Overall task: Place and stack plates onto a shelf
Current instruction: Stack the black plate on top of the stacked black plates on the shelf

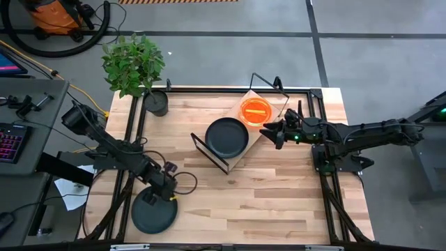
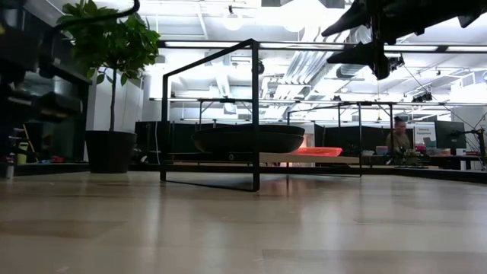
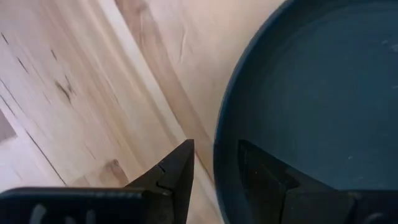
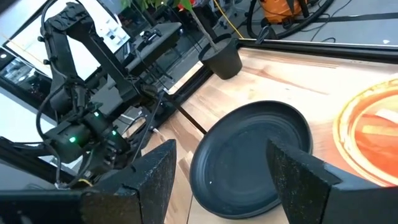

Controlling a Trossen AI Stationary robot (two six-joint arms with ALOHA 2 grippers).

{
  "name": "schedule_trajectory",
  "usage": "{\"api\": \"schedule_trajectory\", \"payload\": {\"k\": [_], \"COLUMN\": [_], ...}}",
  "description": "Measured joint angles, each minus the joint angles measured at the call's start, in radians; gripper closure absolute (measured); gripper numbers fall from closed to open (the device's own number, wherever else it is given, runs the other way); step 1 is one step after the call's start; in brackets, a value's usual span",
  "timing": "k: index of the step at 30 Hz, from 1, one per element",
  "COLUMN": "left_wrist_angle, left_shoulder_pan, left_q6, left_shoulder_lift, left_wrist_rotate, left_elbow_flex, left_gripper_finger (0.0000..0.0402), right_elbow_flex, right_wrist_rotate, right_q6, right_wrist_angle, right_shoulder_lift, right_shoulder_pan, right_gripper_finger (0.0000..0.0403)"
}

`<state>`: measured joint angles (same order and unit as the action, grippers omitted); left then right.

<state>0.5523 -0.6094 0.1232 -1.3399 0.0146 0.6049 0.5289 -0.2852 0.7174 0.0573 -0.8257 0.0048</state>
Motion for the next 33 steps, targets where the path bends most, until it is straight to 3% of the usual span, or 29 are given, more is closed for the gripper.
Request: {"api": "schedule_trajectory", "payload": {"k": [6, 10, 14, 21, 28, 33], "left_wrist_angle": [-0.045, -0.043, 0.005, 0.176, 0.457, 0.466], "left_shoulder_pan": [0.000, 0.003, 0.036, 0.119, 0.377, 0.646], "left_q6": [0.034, 0.051, 0.149, 0.213, 0.207, 0.107], "left_shoulder_lift": [0.000, 0.000, 0.001, 0.132, 0.330, 0.325], "left_wrist_rotate": [0.024, 0.065, 0.187, 0.318, 0.249, 0.107], "left_elbow_flex": [-0.040, -0.042, -0.017, 0.099, 0.379, 0.637], "left_gripper_finger": [0.0288, 0.0322, 0.0388, 0.0397, 0.0399, 0.0400], "right_elbow_flex": [0.000, 0.000, 0.000, 0.000, 0.000, 0.000], "right_wrist_rotate": [0.000, 0.000, 0.000, 0.001, 0.010, 0.011], "right_q6": [0.000, 0.000, 0.000, 0.010, 0.060, 0.060], "right_wrist_angle": [-0.001, -0.002, -0.001, -0.009, -0.016, -0.018], "right_shoulder_lift": [0.000, 0.000, 0.000, 0.000, 0.000, 0.000], "right_shoulder_pan": [0.000, 0.000, 0.000, 0.000, 0.000, 0.000], "right_gripper_finger": [0.0171, 0.0171, 0.0171, 0.0171, 0.0171, 0.0171]}}
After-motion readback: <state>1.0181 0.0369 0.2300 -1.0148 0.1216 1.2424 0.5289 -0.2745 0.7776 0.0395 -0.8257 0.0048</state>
